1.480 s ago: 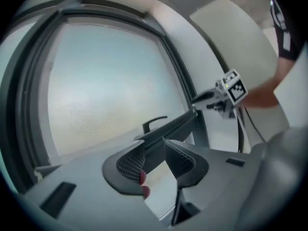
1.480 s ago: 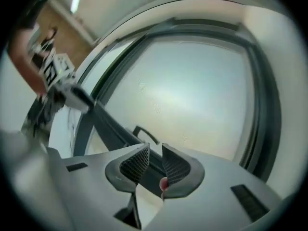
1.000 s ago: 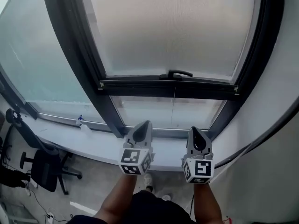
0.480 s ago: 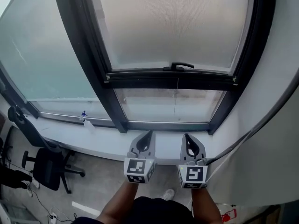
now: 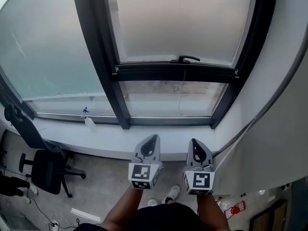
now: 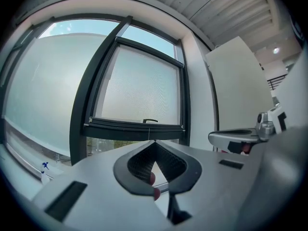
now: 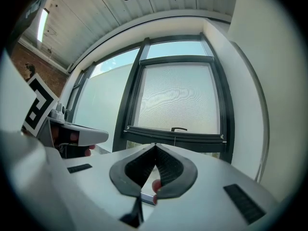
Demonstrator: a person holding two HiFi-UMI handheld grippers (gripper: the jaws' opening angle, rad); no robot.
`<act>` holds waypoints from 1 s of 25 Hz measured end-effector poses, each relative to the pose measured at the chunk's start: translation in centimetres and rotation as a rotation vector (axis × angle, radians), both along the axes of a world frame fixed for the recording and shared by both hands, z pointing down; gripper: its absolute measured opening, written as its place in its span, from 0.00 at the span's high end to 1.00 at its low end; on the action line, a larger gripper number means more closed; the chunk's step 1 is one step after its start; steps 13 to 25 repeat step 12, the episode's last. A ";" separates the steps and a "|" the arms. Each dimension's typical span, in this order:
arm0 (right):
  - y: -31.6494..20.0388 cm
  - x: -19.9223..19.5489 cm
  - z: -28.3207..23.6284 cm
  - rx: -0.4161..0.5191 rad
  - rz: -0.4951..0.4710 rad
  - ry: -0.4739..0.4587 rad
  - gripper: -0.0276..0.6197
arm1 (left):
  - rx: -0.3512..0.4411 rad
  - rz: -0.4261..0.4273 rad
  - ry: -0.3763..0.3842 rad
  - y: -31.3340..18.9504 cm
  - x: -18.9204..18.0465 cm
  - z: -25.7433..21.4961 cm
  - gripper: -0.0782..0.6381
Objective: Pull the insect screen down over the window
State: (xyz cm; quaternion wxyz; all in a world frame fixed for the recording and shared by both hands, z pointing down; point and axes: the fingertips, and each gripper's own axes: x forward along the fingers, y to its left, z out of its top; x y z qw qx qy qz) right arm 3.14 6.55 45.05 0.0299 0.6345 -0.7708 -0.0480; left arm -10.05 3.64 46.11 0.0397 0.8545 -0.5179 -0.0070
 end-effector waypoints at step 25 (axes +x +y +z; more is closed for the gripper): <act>5.3 -2.9 -0.4 0.027 -0.001 0.059 0.95 | -0.008 0.010 -0.012 4.8 -2.3 1.1 0.89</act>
